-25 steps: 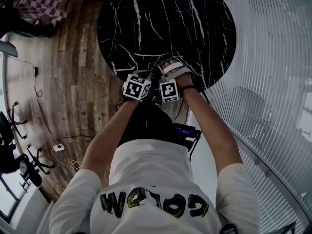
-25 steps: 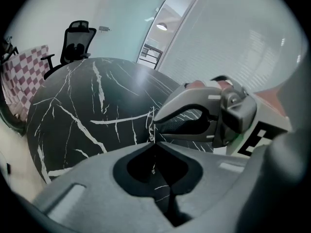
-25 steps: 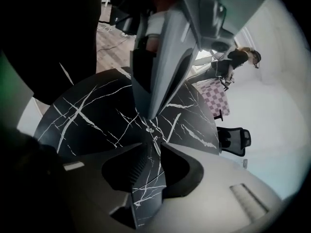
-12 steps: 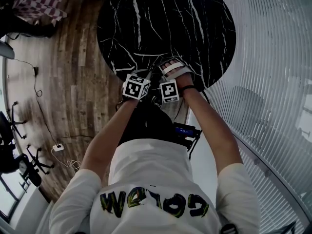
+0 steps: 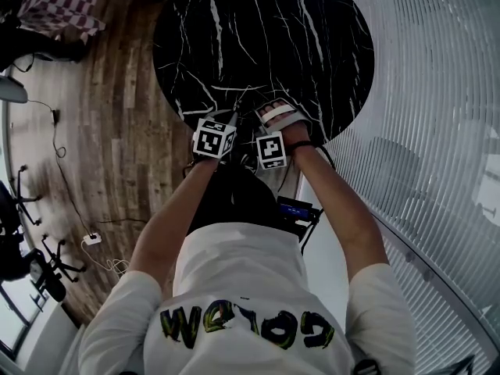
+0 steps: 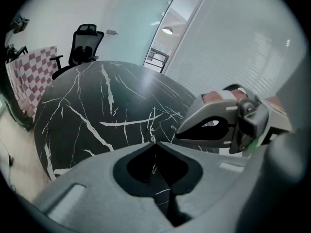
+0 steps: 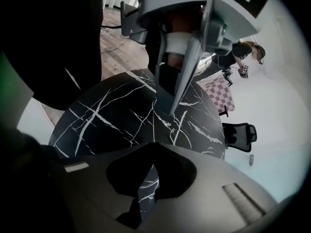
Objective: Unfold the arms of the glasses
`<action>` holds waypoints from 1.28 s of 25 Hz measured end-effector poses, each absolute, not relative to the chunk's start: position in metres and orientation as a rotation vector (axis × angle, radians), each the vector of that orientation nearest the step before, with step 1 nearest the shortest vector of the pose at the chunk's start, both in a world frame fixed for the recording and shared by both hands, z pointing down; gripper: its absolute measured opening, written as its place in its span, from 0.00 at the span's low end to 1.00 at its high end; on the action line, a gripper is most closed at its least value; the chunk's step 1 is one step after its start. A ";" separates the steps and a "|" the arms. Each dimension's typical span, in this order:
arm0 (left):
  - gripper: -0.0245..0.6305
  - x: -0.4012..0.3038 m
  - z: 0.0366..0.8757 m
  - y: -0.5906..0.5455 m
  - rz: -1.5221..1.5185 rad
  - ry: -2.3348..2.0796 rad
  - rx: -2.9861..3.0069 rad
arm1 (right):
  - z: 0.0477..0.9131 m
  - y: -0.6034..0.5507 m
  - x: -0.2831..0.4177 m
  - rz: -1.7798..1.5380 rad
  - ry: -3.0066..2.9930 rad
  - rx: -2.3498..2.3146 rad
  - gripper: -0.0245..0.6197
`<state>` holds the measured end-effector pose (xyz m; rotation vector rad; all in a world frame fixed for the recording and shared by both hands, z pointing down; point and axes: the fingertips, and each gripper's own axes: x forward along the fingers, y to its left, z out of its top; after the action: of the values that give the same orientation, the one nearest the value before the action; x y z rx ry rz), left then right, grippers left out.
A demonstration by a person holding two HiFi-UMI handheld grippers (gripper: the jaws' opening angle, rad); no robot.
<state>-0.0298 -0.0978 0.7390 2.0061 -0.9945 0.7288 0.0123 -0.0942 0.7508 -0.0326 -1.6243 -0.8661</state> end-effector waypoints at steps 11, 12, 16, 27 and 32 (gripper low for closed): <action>0.05 -0.027 0.737 -0.097 0.732 -0.994 2.015 | 0.744 -0.093 0.007 -0.797 -1.671 0.003 0.19; 0.05 -0.027 0.737 -0.097 0.732 -0.994 2.015 | 0.746 -0.094 0.007 -0.787 -1.665 -0.008 0.20; 0.05 -0.026 0.737 -0.098 0.732 -0.995 2.015 | 0.758 -0.095 0.014 -0.750 -1.631 -0.051 0.20; 0.05 -0.029 0.738 -0.100 0.704 -1.010 2.003 | 0.765 -0.091 0.025 -0.699 -1.617 -0.024 0.05; 0.05 -0.029 0.738 -0.099 0.696 -1.018 1.994 | 0.762 -0.085 0.026 -0.662 -1.622 -0.019 0.04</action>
<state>-0.0292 -0.0990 0.7382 1.9942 -1.0179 0.6965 0.0258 -0.0854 0.7619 -0.0192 -1.6223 -0.6622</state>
